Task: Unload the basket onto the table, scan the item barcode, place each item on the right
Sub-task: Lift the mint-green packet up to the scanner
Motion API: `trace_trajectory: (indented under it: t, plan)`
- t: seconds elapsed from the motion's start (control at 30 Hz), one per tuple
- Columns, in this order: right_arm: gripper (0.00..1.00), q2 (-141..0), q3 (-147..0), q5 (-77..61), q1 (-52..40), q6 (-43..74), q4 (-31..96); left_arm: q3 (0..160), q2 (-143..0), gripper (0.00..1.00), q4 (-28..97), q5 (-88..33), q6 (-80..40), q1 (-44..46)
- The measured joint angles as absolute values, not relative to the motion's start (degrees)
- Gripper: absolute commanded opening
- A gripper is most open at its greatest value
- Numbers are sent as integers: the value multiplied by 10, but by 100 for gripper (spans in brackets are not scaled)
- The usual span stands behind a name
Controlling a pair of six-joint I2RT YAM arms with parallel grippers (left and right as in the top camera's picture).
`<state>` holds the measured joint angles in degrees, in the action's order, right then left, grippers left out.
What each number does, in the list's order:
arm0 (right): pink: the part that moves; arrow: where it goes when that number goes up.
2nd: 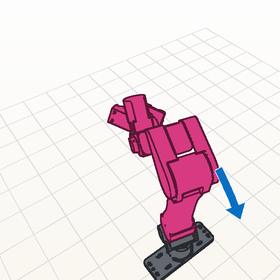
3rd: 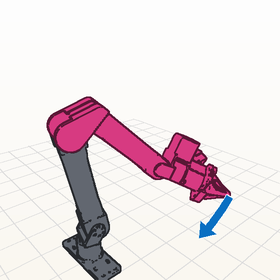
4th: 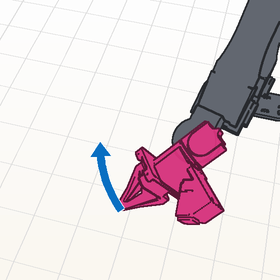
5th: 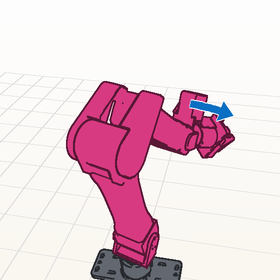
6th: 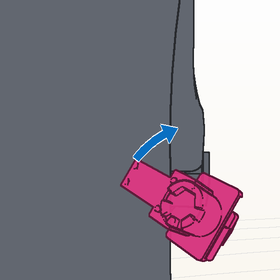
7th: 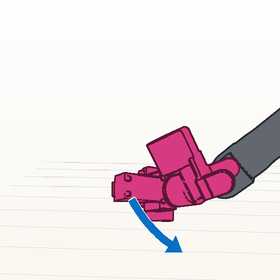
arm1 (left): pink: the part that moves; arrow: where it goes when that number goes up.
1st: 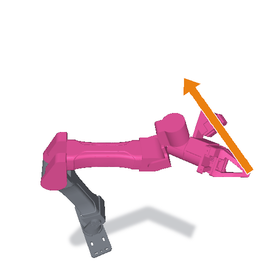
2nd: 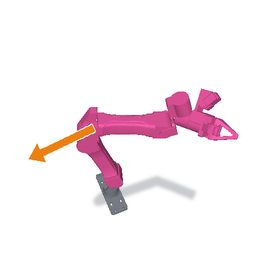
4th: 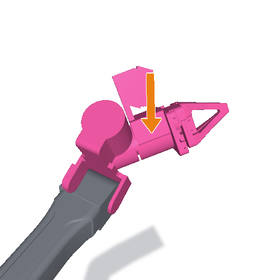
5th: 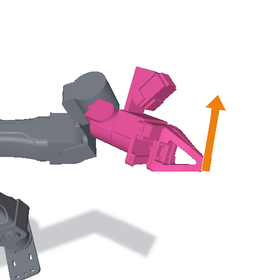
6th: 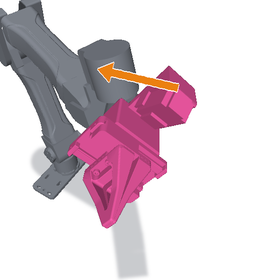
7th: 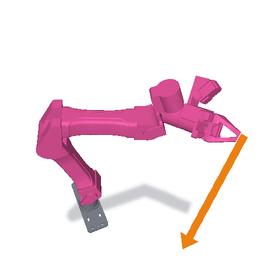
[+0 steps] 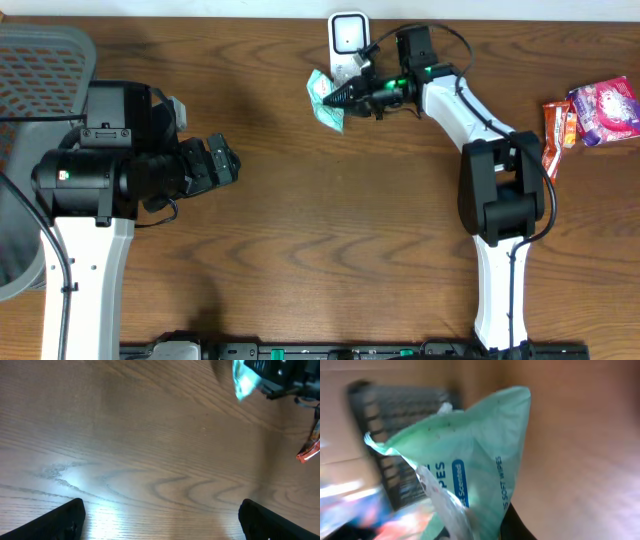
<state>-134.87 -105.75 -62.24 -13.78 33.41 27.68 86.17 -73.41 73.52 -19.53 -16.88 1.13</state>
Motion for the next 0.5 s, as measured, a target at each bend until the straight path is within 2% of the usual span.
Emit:
trace_trajectory:
  t: [0.3, 0.5]
  plan:
    - [1, -1266, -1054, -251, -153, 308, 130, 862, -734, 98, 735, -195, -169, 11]
    - [1, -1266, -1055, -103, -156, 295, 79, 862, -734, 98, 735, -195, -169, 11]
